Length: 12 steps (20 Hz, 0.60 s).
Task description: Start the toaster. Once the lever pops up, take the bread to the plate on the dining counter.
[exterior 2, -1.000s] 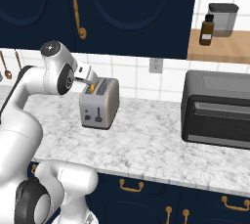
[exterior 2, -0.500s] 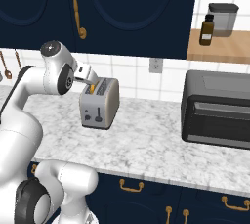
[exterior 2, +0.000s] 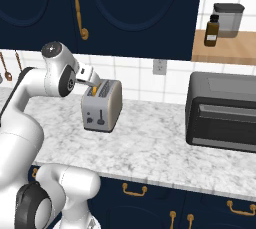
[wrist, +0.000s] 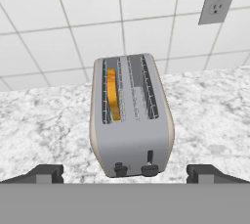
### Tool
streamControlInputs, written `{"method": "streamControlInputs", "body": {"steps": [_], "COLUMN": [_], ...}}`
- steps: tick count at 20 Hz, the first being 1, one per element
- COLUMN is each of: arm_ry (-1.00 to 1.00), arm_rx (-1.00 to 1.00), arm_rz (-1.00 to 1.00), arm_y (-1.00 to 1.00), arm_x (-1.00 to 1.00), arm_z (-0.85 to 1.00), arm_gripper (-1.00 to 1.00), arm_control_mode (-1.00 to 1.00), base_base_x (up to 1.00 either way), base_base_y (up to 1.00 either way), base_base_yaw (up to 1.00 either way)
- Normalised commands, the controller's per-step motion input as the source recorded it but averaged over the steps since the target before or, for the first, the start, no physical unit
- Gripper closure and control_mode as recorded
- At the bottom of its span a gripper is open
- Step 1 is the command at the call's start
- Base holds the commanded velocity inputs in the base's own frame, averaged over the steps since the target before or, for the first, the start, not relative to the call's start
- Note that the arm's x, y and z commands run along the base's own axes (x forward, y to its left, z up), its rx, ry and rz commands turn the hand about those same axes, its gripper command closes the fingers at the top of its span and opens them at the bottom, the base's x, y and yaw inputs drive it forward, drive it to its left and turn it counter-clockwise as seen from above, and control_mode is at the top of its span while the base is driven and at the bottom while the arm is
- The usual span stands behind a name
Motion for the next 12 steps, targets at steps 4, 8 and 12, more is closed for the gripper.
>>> {"method": "streamControlInputs", "body": {"steps": [4,8,12], "arm_ry": [0.0,0.0,0.0], "arm_rx": [0.0,0.0,0.0], "arm_rz": [0.0,0.0,0.0], "arm_y": [0.0,0.0,0.0], "arm_x": [0.0,0.0,0.0], "arm_z": [0.0,0.0,0.0], "arm_gripper": [-1.0,-1.0,-1.0], "arm_control_mode": [-1.0,-1.0,-1.0], "base_base_x": [0.0,0.0,0.0], "base_base_y": [0.0,0.0,0.0], "base_base_yaw": [0.0,0.0,0.0]}}
